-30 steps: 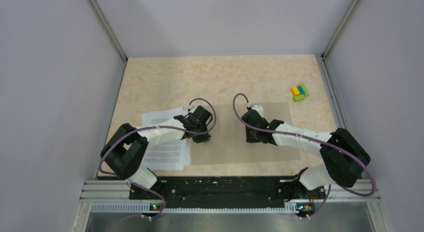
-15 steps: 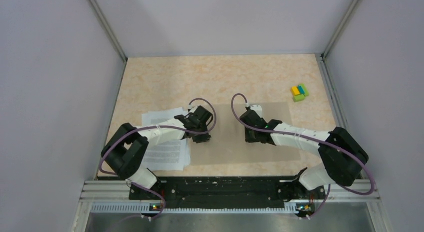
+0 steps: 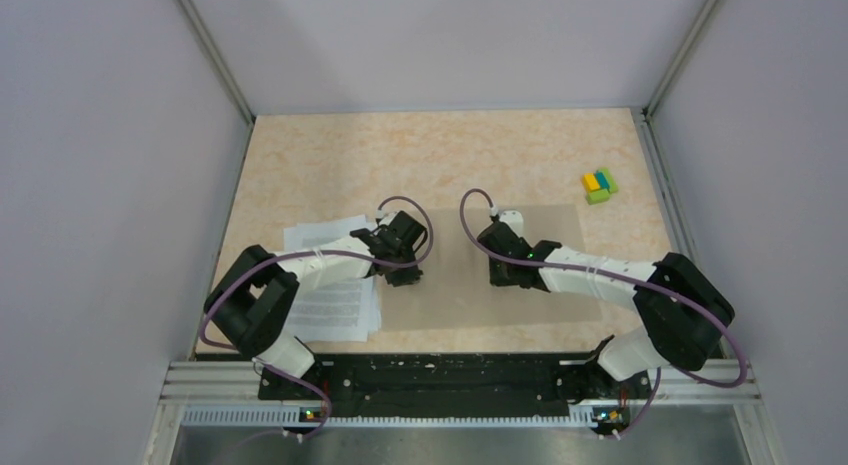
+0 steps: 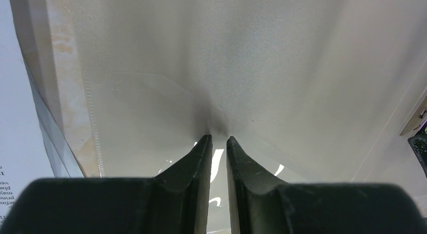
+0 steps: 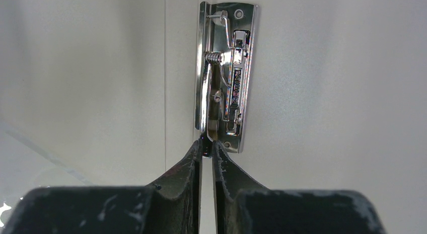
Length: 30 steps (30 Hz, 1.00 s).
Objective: Put the files into the folder
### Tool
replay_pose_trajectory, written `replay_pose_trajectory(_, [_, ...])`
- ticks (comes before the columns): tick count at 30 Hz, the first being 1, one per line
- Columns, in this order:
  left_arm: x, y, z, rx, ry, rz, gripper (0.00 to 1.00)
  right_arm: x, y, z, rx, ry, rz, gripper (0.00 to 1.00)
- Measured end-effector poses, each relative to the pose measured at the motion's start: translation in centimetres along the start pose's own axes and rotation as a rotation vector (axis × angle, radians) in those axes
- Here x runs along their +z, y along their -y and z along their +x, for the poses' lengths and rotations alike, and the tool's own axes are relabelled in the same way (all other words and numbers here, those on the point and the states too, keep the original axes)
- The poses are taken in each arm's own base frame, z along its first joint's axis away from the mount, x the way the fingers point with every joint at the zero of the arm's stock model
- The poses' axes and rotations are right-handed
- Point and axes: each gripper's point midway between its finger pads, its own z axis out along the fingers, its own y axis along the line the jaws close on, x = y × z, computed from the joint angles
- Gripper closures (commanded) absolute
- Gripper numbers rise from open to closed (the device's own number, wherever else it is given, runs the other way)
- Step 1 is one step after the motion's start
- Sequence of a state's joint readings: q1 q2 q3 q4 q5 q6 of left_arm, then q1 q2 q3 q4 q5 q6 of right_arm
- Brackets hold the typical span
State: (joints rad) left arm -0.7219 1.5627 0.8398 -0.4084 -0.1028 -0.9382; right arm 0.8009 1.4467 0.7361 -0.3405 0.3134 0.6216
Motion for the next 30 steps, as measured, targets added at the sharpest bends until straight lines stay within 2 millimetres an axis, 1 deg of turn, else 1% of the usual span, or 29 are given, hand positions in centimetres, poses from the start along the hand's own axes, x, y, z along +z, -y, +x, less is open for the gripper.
replay_pose_trajectory(19, [0.09,-0.06,-0.09,-0.027,-0.003,-0.023,0.76,0.12,0.36,0.04,0.025,0.049,0.065,0.93])
replay_pose_trajectory(30, [0.15,-0.28,-0.45,-0.062,0.000,-0.029,0.75,0.39,0.59,0.31,0.063,0.063,0.092,0.98])
